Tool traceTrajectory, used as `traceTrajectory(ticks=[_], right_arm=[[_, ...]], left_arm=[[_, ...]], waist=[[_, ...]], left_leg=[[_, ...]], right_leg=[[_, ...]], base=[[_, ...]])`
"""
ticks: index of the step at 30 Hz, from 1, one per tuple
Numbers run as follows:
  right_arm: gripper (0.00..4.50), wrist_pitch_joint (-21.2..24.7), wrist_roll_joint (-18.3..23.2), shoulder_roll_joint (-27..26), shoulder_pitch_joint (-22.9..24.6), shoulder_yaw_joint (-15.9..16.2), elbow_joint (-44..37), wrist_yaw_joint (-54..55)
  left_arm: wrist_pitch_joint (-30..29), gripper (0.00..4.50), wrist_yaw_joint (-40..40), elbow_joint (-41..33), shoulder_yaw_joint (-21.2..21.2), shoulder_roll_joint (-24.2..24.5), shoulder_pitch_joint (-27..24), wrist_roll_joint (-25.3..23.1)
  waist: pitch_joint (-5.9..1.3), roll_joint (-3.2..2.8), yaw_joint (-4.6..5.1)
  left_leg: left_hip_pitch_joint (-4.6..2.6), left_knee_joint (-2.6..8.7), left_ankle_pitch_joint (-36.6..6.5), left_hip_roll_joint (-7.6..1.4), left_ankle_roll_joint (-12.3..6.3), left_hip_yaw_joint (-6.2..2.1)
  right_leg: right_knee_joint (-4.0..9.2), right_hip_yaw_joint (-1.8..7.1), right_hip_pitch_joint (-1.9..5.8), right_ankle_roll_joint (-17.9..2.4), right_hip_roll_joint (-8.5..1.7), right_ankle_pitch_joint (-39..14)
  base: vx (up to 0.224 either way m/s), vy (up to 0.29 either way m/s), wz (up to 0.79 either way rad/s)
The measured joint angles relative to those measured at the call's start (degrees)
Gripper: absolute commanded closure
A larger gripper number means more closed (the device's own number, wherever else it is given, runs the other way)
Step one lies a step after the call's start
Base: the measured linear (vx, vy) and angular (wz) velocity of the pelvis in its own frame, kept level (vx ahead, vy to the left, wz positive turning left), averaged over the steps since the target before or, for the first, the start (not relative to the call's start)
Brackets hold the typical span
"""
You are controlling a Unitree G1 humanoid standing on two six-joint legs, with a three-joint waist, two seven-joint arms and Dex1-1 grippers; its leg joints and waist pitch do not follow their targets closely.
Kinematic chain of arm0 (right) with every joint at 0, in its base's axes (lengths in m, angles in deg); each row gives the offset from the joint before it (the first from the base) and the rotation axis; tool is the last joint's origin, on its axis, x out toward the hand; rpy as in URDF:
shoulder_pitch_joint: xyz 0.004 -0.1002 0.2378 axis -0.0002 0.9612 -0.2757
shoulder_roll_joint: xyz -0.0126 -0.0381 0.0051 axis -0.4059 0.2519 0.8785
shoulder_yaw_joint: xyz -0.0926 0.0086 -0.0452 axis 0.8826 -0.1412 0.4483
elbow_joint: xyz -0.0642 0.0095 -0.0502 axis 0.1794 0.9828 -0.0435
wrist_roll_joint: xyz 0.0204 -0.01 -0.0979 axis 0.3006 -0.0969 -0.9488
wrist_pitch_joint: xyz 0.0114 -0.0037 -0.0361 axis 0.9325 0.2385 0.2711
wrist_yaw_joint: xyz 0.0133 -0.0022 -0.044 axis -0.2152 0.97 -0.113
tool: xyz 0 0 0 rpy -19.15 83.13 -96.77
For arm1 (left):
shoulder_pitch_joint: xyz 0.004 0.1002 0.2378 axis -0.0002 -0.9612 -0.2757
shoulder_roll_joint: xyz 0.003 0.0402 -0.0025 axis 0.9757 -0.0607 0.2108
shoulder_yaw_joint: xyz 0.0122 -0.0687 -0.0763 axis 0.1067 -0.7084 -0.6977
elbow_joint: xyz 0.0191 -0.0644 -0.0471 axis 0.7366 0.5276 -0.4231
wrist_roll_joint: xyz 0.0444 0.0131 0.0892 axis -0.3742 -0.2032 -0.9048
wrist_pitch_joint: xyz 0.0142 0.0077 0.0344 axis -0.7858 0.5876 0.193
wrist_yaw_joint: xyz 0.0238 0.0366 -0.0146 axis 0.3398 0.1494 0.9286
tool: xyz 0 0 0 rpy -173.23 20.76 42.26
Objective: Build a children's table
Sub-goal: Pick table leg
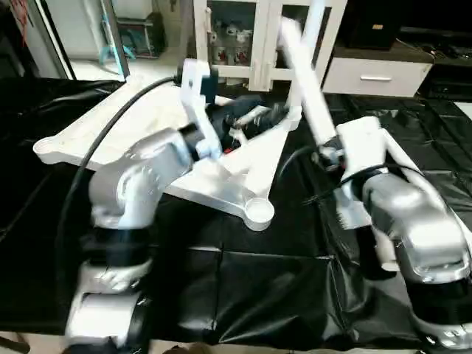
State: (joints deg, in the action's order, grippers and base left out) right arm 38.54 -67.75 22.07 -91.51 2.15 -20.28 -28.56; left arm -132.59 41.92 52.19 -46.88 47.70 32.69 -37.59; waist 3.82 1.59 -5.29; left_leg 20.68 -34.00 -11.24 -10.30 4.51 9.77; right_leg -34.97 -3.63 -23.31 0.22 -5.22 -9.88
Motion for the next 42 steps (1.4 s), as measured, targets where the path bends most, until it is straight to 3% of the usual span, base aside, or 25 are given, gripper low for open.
traceTrajectory(ticks=[3,9,14,30,37,38,41,42], right_arm=[[2.72,-6.64,-3.94,1.06,0.02,2.93,0.98,0.34],[2.73,-15.2,-8.81,2.95,0.68,6.2,3.12,1.99],[2.73,-20.32,-13.7,4.36,1.14,9.3,4.09,2.57],[2.73,-28.11,-24.76,8.08,1.22,12.48,7.9,5.09],[2.73,-31.15,-30.6,8.14,0.8,15.08,8.16,6.31],[2.73,-31.49,-30.94,8.09,0.77,15.19,8.17,6.41],[2.73,-32.18,-31.72,7.97,0.48,15.2,8.17,7.11],[2.73,-32.26,-31.86,7.96,0.32,15.2,8.18,7.38]], left_arm=[[-0.46,0.0,-4.12,3.57,-3.7,-2.02,2.26,1.86],[-1.82,0.0,-8.66,6.82,-8.38,-4.29,3.87,5.03],[-2.02,0.0,-10.74,7.86,-9.63,-4.58,5.06,6.35],[-1.71,0.0,-14.36,10.2,-10.86,-5.11,5.04,6.69],[1.89,0.0,-16.72,12.25,-11.97,-5.43,5.25,6.01],[2.24,0.29,-16.9,12.46,-12.19,-5.43,5.45,6.01],[3.02,0.4,-17.14,12.92,-12.55,-5.36,6.26,5.96],[3.23,0.63,-17.32,12.96,-12.57,-5.37,6.42,5.97]], waist=[[-0.02,0.17,-0.07],[0.04,0.4,-0.95],[0.07,0.44,-1.32],[0.08,0.5,-1.12],[0.11,0.57,-1.09],[0.11,0.58,-1.08],[0.11,0.58,-1.09],[0.11,0.58,-1.14]], left_leg=[[0.28,-0.12,0.04,0.02,-0.12,-0.03],[0.62,-0.5,0.03,0.01,-0.6,-0.03],[0.62,-0.57,-0.04,0.01,-0.56,-0.03],[0.64,-0.84,0.01,-0.01,-0.58,-0.04],[0.69,-0.87,0.02,-0.01,-0.61,-0.05],[0.69,-0.88,0.02,-0.01,-0.61,-0.04],[0.69,-0.9,0.02,-0.01,-0.61,-0.05],[0.68,-0.91,0.02,-0.01,-0.62,-0.05]], right_leg=[[0.02,-0.02,-0.15,-0.19,-0.02,0.13],[-0.09,-0.03,-0.6,-0.23,-0.04,0.16],[-0.1,-0.03,-0.56,-0.25,-0.07,0.23],[-0.15,-0.01,-0.54,-0.22,-0.06,0.51],[-0.15,-0.01,-0.56,-0.22,-0.06,0.53],[-0.15,-0.02,-0.56,-0.22,-0.06,0.53],[-0.15,-0.01,-0.55,-0.22,-0.06,0.55],[-0.15,-0.01,-0.54,-0.21,-0.06,0.55]], base=[[0.0,0.0,0.0],[0.0,0.0,0.0],[0.0,0.0,0.0],[0.0,0.0,0.0],[0.0,0.0,0.0],[0.0,0.0,0.0],[0.0,0.0,0.0],[0.0,0.0,0.0]])
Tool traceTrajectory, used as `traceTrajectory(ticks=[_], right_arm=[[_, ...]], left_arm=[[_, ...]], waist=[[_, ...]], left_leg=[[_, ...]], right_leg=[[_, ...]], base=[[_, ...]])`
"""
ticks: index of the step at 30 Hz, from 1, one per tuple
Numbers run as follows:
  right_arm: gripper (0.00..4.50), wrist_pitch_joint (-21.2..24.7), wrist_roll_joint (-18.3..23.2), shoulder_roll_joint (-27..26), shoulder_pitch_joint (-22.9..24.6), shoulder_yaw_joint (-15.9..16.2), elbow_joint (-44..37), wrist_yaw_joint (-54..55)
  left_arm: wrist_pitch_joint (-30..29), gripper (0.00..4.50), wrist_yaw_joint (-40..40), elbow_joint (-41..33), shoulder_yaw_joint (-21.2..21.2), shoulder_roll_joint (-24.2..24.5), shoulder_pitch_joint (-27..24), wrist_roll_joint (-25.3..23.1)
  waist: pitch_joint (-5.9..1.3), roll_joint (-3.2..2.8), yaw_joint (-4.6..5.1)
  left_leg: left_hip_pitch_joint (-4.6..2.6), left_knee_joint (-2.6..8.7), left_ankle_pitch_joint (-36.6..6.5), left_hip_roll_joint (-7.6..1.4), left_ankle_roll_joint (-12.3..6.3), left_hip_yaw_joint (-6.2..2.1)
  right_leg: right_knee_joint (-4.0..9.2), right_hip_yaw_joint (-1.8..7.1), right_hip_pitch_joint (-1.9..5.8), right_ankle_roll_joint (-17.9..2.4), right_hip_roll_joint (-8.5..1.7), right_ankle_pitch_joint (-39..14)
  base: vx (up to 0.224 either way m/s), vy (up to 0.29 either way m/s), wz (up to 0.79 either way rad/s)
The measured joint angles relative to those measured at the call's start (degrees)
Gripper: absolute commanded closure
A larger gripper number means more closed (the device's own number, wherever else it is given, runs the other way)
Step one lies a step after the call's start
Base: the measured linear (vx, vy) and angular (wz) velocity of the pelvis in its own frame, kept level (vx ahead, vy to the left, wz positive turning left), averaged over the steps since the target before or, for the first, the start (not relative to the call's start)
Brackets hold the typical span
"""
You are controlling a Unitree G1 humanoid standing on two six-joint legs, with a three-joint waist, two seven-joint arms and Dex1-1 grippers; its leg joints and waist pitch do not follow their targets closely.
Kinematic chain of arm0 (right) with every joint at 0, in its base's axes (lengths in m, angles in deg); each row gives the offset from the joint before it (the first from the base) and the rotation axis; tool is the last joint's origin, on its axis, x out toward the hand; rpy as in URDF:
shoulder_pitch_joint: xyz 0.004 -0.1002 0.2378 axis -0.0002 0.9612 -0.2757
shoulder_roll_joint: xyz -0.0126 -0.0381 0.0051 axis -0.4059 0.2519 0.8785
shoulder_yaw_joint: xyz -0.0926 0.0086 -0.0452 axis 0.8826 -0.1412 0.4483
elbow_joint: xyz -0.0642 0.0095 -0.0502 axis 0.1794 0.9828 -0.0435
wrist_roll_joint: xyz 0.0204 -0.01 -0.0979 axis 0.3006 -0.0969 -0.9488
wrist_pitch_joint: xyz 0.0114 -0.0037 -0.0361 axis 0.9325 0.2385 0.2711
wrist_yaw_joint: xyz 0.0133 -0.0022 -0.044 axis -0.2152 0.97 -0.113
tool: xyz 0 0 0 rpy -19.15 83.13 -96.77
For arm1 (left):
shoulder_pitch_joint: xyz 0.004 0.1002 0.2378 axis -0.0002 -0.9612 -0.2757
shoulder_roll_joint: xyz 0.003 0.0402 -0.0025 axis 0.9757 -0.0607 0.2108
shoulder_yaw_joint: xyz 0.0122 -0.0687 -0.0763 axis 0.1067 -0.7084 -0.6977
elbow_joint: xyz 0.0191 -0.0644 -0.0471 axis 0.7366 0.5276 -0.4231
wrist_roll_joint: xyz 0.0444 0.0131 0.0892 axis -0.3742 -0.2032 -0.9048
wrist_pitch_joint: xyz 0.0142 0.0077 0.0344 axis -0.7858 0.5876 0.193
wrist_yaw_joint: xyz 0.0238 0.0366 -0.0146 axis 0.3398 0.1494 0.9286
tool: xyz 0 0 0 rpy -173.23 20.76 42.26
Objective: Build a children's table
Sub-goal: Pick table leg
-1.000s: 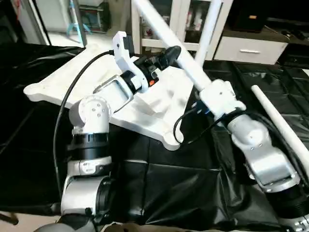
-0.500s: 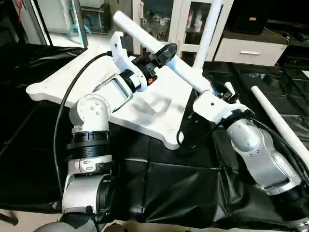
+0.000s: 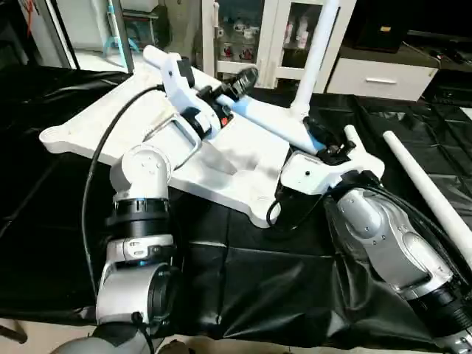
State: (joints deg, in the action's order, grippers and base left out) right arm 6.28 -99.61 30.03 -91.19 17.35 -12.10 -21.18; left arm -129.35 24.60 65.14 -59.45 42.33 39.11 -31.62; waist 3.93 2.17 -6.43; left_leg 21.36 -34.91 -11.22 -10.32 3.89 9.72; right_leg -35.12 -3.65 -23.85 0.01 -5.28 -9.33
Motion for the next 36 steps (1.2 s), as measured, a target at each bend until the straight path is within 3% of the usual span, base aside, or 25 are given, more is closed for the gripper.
traceTrajectory(ticks=[8,16,23,24,28,31,34,36], right_arm=[[2.73,-0.78,-3.24,-1.21,-0.32,0.01,1.82,0.79],[2.73,-0.99,-3.61,-2.25,-1.07,0.0,2.8,0.92],[2.73,-0.92,-3.67,-3.32,-1.13,-0.05,3.99,0.88],[2.17,-0.92,-3.68,-3.41,-1.13,-0.17,3.99,0.98],[1.94,-1.47,-3.28,-3.97,-1.08,-0.35,4.0,0.27],[1.6,-3.21,-0.47,-4.79,-0.77,-0.79,3.96,-1.12],[1.34,-7.55,9.53,-5.47,2.34,-2.5,0.87,-7.92],[1.16,-7.45,16.49,-6.87,4.89,-2.91,-3.89,-12.48]], left_arm=[[1.31,1.32,-2.38,2.33,-1.25,-0.31,0.66,0.17],[2.55,2.05,-3.51,2.4,-1.66,-0.13,0.66,0.18],[3.61,2.24,-4.66,3.73,-2.42,-0.59,0.92,1.03],[3.7,2.26,-4.68,3.79,-2.44,-0.59,1.02,1.22],[4.58,2.3,-4.78,3.83,-2.18,-0.58,2.22,1.17],[6.24,2.44,-5.3,3.99,-2.02,0.03,2.78,0.26],[8.26,2.59,-5.09,5.18,0.12,2.95,2.77,-3.19],[8.99,2.79,-3.86,5.48,0.98,5.27,2.76,-4.6]], waist=[[0.0,0.06,0.13],[-0.02,0.11,0.14],[-0.02,0.11,0.1],[-0.02,0.11,0.14],[-0.02,0.1,0.18],[-0.03,0.09,0.23],[-0.02,0.09,0.29],[-0.02,0.09,0.47]], left_leg=[[0.02,-0.07,0.02,0.0,-0.02,0.0],[0.01,-0.08,0.05,-0.01,-0.07,0.0],[0.03,-0.12,0.05,0.0,-0.08,-0.01],[0.03,-0.11,0.05,0.0,-0.07,-0.01],[0.02,-0.11,0.05,-0.02,-0.07,-0.01],[0.0,-0.11,0.05,-0.02,-0.07,-0.01],[0.02,-0.1,0.05,-0.06,-0.08,-0.01],[0.02,-0.1,0.05,-0.14,-0.09,-0.03]], right_leg=[[-0.04,0.0,-0.02,-0.01,0.0,0.06],[-0.06,0.0,-0.01,-0.01,0.0,0.06],[-0.05,0.0,0.0,-0.03,0.0,0.09],[-0.06,0.0,-0.01,-0.03,0.0,0.1],[-0.06,0.0,-0.01,-0.03,0.0,0.1],[-0.07,0.0,0.0,-0.03,0.0,0.1],[-0.07,-0.01,-0.04,-0.03,0.02,0.1],[-0.07,-0.04,-0.02,-0.03,0.08,0.1]], base=[[0.0,0.0,0.0],[0.0,0.0,0.0],[0.0,0.0,0.0],[0.0,0.0,0.0],[0.0,0.0,0.0],[0.0,0.0,0.0],[0.0,0.0,0.0],[0.0,0.0,0.0]])
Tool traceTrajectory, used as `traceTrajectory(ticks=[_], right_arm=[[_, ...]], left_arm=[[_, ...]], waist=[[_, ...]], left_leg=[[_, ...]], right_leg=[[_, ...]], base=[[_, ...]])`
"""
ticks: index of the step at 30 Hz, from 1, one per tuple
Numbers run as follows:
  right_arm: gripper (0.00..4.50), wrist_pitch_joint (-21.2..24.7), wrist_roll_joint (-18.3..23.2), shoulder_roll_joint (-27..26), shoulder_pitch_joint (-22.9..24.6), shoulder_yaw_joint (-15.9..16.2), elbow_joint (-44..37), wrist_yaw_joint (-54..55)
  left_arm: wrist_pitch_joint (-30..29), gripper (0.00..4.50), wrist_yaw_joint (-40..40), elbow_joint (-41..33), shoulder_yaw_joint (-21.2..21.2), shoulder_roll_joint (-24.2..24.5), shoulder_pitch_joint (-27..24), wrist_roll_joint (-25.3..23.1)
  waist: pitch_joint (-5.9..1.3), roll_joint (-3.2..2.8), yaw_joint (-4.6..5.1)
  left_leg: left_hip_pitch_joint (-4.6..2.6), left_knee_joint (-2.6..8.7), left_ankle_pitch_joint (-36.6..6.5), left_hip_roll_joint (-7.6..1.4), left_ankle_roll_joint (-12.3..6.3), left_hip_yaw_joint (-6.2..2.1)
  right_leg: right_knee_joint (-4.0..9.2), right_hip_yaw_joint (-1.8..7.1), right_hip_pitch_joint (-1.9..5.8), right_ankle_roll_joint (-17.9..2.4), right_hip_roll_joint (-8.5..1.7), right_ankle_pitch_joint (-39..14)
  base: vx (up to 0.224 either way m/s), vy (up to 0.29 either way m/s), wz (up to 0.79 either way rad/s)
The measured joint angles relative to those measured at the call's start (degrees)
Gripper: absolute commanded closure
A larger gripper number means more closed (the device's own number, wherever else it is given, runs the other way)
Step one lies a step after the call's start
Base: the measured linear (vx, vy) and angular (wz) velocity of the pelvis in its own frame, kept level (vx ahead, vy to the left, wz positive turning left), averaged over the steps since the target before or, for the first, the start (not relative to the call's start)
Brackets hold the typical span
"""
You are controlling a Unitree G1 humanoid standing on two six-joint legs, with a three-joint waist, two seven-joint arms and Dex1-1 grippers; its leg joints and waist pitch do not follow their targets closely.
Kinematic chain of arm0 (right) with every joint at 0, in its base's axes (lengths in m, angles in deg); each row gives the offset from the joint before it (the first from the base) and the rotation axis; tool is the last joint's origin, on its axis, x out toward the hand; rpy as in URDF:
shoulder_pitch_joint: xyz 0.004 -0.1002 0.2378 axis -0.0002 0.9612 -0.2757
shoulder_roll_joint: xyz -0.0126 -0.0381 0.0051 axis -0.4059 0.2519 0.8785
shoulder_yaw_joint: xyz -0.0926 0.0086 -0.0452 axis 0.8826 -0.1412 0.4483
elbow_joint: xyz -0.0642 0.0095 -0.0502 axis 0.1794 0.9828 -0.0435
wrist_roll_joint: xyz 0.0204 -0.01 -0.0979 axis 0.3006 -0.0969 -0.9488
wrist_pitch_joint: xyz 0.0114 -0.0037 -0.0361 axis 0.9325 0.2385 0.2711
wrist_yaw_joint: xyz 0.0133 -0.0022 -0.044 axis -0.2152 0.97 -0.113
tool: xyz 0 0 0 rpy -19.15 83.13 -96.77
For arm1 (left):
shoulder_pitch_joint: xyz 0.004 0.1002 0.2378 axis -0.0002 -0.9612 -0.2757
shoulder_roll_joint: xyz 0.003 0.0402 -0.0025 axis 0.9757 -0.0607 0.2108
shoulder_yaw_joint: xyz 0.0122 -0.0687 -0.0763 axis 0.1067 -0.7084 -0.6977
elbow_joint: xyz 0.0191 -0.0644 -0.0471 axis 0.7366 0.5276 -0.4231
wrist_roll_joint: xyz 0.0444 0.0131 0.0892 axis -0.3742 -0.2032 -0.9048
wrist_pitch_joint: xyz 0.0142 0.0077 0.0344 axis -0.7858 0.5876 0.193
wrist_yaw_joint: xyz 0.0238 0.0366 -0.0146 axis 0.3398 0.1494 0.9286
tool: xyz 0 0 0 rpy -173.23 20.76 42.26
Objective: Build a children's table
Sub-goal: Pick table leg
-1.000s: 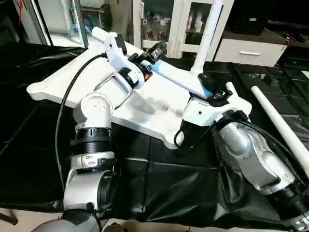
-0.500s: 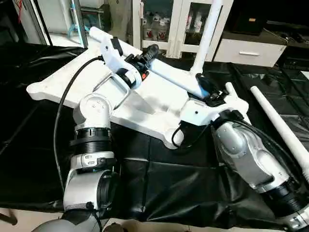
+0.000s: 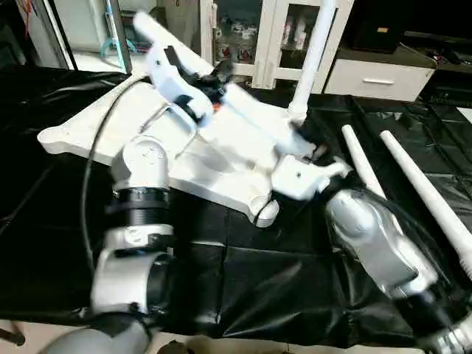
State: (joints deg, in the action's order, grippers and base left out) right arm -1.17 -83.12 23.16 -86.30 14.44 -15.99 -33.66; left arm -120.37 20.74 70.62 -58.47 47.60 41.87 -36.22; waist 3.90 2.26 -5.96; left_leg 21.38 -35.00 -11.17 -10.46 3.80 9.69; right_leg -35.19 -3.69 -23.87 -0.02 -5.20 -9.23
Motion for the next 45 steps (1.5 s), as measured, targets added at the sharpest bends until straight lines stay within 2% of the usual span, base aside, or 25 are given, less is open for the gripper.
traceTrajectory(ticks=[4,9,11,13,16,17,19,20,23,25,27,29,32,37,42,43,45], right_arm=[[0.85,2.09,4.97,-0.48,0.16,-2.5,-3.13,-2.93],[0.46,7.86,14.16,-1.09,-0.54,-10.85,-3.39,-6.6],[0.29,8.94,16.52,-0.97,-1.45,-12.37,-3.32,-7.57],[0.05,10.88,20.75,-1.09,-2.43,-13.64,-3.3,-9.65],[0.0,16.97,28.23,-1.3,-5.04,-18.03,-2.0,-13.19],[0.0,20.06,31.3,-0.83,-5.84,-20.0,-1.78,-15.26],[0.0,23.63,35.19,1.01,-6.27,-21.91,-1.37,-18.8],[0.0,26.9,39.25,2.48,-6.26,-23.12,-1.25,-22.15],[0.0,31.96,46.19,4.65,-6.26,-24.66,-0.44,-28.34],[0.0,33.16,48.25,5.42,-6.22,-24.76,-0.15,-30.6],[0.0,36.31,52.05,8.03,-5.75,-25.01,0.02,-35.82],[0.0,39.56,54.82,10.04,-5.15,-25.53,0.07,-39.92],[0.0,42.61,56.21,13.17,-4.95,-25.34,0.97,-43.97],[0.0,42.46,52.27,15.42,-3.99,-19.78,1.23,-45.83],[0.0,41.92,49.89,15.75,-4.05,-16.34,1.81,-46.49],[0.28,41.94,49.89,15.92,-4.04,-15.94,1.85,-47.06],[0.35,42.0,50.0,16.05,-4.08,-15.31,1.78,-48.28]], left_arm=[[0.55,2.87,3.38,-0.04,2.19,0.93,-0.03,-0.49],[-1.04,2.89,9.08,-2.39,5.6,3.81,-0.39,-0.47],[-1.09,2.89,9.54,-3.49,5.91,4.08,-0.35,-0.49],[-1.31,2.89,10.12,-3.46,5.51,4.21,-0.33,0.08],[-3.52,2.89,12.88,-3.37,4.11,4.35,-0.27,3.51],[-5.08,2.89,14.89,-3.72,4.25,4.98,-0.29,4.84],[-7.49,2.89,18.18,-5.5,5.26,6.32,-0.33,6.09],[-9.63,2.89,20.55,-7.56,5.89,7.21,-0.58,7.69],[-13.06,2.89,24.14,-11.25,6.55,7.81,-0.64,11.1],[-13.81,2.89,25.31,-12.0,7.24,7.91,-0.64,11.85],[-15.01,2.89,27.97,-13.0,10.21,8.42,-0.66,11.97],[-15.23,2.89,30.09,-13.62,12.38,9.64,-0.68,11.68],[-15.22,2.89,32.3,-14.04,14.54,11.23,-0.79,10.11],[-15.22,2.89,35.13,-16.25,16.62,12.78,-1.96,9.55],[-15.31,2.89,38.7,-18.87,18.2,14.71,-2.35,9.81],[-15.38,2.89,39.43,-19.45,18.34,14.85,-2.35,9.85],[-15.47,2.89,41.11,-20.19,18.82,14.91,-2.35,10.17]], waist=[[0.0,0.01,-0.17],[0.0,0.01,0.27],[-0.01,0.0,0.54],[-0.01,-0.01,0.62],[-0.01,0.0,0.35],[-0.02,0.04,0.12],[0.0,0.06,-0.34],[0.0,0.04,-0.52],[0.0,0.03,-1.22],[0.0,0.03,-1.47],[0.0,0.05,-2.07],[0.0,0.07,-2.27],[-0.01,0.08,-2.31],[-0.06,0.48,-2.23],[-0.07,0.81,-2.27],[-0.05,0.89,-2.26],[-0.05,1.21,-2.35]], left_leg=[[-0.06,-0.13,0.02,0.01,-0.01,0.01],[-0.22,-0.18,0.06,-0.01,0.04,0.02],[-0.25,-0.18,0.07,-0.03,0.07,0.03],[-0.23,-0.17,0.08,-0.1,0.08,0.02],[-0.2,-0.18,0.09,-0.12,0.08,0.06],[-0.19,-0.19,0.09,-0.11,0.07,0.07],[-0.12,-0.19,0.07,-0.12,0.05,0.07],[-0.1,-0.18,0.04,-0.12,0.0,0.11],[-0.08,-0.19,0.03,-0.13,-0.02,0.11],[-0.09,-0.21,0.04,-0.13,-0.01,0.12],[-0.13,-0.27,0.08,-0.18,-0.04,0.17],[-0.21,-0.31,0.1,-0.22,-0.02,0.19],[-0.24,-0.31,0.15,-0.25,0.04,0.19],[-0.21,-0.31,0.17,-0.33,0.07,0.19],[-0.19,-0.31,0.16,-0.34,0.07,0.19],[-0.18,-0.31,0.16,-0.34,0.07,0.2],[-0.18,-0.31,0.16,-0.34,0.07,0.2]], right_leg=[[0.01,0.01,0.12,-0.15,-0.02,0.1],[0.0,0.02,0.21,-0.28,-0.02,0.26],[-0.07,0.02,0.21,-0.27,-0.01,0.26],[-0.09,-0.02,0.19,-0.27,0.03,0.26],[-0.06,-0.03,0.19,-0.28,0.02,0.26],[-0.03,-0.03,0.19,-0.29,0.02,0.26],[0.05,-0.04,0.17,-0.29,0.01,0.25],[0.06,-0.03,0.14,-0.3,0.01,0.24],[0.04,-0.07,0.15,-0.33,-0.01,0.2],[0.01,-0.07,0.16,-0.33,-0.01,0.21],[-0.03,-0.07,0.2,-0.33,-0.03,0.21],[-0.05,-0.07,0.28,-0.31,-0.03,0.21],[-0.04,-0.08,0.34,-0.06,-0.03,0.08],[-0.06,-0.17,0.32,-0.06,-0.02,0.08],[-0.05,-0.17,0.32,-0.07,-0.02,0.08],[-0.05,-0.17,0.32,-0.07,-0.02,0.08],[-0.05,-0.18,0.32,-0.07,-0.02,0.08]], base=[[0.0,0.0,0.0],[0.0,0.0,0.0],[0.0,0.0,0.0],[0.0,0.0,0.0],[0.0,0.0,0.0],[0.0,0.0,0.0],[0.0,0.0,0.0],[0.0,0.0,0.0],[0.0,0.0,0.0],[0.0,0.0,0.0],[0.0,0.0,0.0],[0.0,0.0,0.0],[0.0,0.0,0.0],[0.0,0.0,0.0],[0.0,0.0,0.0],[0.0,0.0,0.0],[0.0,0.0,0.0]])
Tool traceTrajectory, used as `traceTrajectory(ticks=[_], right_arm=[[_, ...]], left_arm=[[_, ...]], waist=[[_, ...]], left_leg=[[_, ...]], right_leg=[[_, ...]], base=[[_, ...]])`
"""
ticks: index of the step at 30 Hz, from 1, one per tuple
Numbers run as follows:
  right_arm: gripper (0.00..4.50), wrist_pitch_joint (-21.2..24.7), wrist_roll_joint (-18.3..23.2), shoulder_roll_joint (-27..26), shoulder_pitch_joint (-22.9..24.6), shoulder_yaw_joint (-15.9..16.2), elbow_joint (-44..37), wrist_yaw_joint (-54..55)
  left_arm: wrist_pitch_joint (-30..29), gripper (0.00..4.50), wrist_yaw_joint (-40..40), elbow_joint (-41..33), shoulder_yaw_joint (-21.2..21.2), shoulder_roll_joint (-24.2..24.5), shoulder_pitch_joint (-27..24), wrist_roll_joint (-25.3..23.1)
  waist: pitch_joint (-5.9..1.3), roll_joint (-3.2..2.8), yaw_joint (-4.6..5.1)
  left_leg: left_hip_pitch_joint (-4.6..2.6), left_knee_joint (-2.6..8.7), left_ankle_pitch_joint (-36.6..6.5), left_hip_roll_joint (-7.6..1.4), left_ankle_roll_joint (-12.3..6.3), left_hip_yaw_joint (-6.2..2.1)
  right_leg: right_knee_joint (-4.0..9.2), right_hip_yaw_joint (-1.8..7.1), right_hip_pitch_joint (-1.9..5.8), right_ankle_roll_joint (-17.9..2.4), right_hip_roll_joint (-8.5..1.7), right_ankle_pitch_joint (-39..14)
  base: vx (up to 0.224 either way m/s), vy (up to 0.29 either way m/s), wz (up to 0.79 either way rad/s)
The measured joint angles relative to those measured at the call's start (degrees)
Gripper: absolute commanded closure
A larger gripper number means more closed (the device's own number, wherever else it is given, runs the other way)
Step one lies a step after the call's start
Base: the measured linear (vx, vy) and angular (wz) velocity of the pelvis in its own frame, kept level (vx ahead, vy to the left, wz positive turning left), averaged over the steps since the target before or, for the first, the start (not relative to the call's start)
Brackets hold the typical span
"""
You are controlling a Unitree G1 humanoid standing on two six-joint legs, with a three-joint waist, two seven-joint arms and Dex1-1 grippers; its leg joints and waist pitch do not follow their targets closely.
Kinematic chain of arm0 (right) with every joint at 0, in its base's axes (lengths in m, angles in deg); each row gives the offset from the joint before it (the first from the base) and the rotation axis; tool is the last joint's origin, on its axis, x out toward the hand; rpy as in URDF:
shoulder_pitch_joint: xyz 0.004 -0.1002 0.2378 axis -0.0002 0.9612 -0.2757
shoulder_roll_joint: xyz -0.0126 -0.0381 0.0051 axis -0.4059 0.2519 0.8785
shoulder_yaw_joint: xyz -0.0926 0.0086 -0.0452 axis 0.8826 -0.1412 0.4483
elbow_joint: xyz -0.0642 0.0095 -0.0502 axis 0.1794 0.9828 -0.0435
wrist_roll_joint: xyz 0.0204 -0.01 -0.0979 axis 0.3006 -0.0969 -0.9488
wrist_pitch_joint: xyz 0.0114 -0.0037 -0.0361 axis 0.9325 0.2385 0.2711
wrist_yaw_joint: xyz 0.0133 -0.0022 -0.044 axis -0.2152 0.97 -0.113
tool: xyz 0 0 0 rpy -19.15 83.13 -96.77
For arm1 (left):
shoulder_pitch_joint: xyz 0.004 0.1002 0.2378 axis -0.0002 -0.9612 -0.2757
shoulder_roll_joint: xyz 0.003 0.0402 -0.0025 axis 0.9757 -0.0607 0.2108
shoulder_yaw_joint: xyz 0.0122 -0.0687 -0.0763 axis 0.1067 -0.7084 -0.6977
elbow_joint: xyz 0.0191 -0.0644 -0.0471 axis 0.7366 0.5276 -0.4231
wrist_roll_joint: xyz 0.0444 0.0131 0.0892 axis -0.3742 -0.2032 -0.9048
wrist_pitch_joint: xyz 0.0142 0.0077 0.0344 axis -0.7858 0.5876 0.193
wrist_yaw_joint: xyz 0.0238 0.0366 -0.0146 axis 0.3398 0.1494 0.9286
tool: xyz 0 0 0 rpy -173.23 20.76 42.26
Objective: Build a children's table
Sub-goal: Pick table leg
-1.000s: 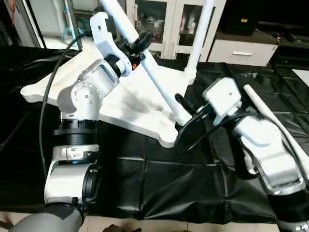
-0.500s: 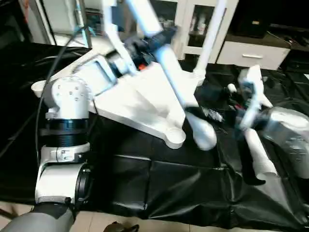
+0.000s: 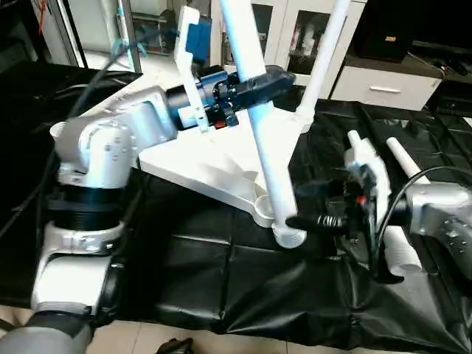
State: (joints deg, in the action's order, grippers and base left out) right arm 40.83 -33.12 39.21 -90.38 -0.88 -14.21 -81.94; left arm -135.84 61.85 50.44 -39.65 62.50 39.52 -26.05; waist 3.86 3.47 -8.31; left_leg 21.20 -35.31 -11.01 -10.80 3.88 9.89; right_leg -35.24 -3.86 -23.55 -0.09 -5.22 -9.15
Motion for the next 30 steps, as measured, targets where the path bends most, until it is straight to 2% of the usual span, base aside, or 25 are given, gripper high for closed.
traceTrajectory(ticks=[3,4,5,7,13,16,25,30], right_arm=[[0.4,-0.2,-0.18,0.06,-0.18,0.56,-0.09,-0.99],[0.73,-0.47,-0.43,0.13,-0.27,0.92,-0.08,-1.3],[0.77,-0.72,-0.78,0.23,-0.34,1.44,-0.07,-1.7],[0.81,-1.08,-1.04,0.23,-0.35,2.06,-0.07,-2.14],[1.55,-1.72,-1.07,0.05,-0.31,2.9,-0.49,-3.09],[1.68,-1.88,-1.09,0.05,0.0,3.45,-0.86,-3.87],[2.54,-3.3,-2.49,0.64,0.09,4.79,-0.89,-5.36],[2.67,-4.0,-3.07,0.66,0.08,4.99,-0.98,-5.6]], left_arm=[[-0.14,2.89,1.98,-0.34,0.81,0.29,0.0,0.73],[-0.14,2.89,2.49,-0.71,0.99,0.4,0.0,0.79],[-0.15,2.89,3.2,-1.11,1.26,0.44,0.0,0.92],[-0.3,2.89,3.71,-1.64,1.76,0.37,0.0,1.37],[-1.11,2.89,5.02,-1.9,3.05,-0.11,0.01,1.81],[-1.17,2.89,5.7,-1.9,3.1,-0.11,0.04,1.87],[-1.29,2.9,6.97,-1.78,4.09,-0.18,0.14,1.93],[-1.29,2.9,7.16,-1.58,4.09,-0.17,0.16,1.89]], waist=[[0.02,0.3,-0.01],[0.01,0.38,0.02],[-0.01,0.42,0.04],[-0.01,0.42,0.01],[-0.01,0.42,0.04],[-0.01,0.42,0.04],[-0.01,0.42,0.03],[-0.01,0.42,0.01]], left_leg=[[0.0,0.0,0.0,0.0,0.0,0.02],[0.0,0.0,0.0,0.0,0.0,0.02],[-0.01,0.0,0.0,0.0,0.0,0.02],[-0.01,0.0,0.0,0.0,0.0,0.02],[-0.01,0.0,0.01,-0.02,0.01,0.02],[-0.02,0.0,0.0,-0.02,0.01,0.02],[-0.03,0.0,0.01,-0.02,0.01,0.02],[-0.02,0.0,0.01,-0.02,0.01,0.02]], right_leg=[[0.02,0.01,0.01,0.0,-0.01,0.0],[0.02,0.01,0.01,0.0,-0.01,0.0],[0.01,0.01,0.02,0.0,-0.01,0.0],[0.0,0.0,0.02,0.0,-0.01,0.0],[-0.01,0.0,0.02,0.0,-0.01,0.0],[-0.01,0.0,0.02,-0.02,-0.01,0.01],[-0.02,0.0,0.03,-0.04,-0.01,0.02],[-0.02,0.0,0.03,-0.1,-0.01,0.06]], base=[[0.0,0.0,0.0],[0.0,0.0,0.0],[0.0,0.0,0.0],[0.0,0.0,0.0],[0.0,0.0,0.0],[0.0,0.0,0.0],[0.0,0.0,0.0],[0.0,0.0,0.0]])
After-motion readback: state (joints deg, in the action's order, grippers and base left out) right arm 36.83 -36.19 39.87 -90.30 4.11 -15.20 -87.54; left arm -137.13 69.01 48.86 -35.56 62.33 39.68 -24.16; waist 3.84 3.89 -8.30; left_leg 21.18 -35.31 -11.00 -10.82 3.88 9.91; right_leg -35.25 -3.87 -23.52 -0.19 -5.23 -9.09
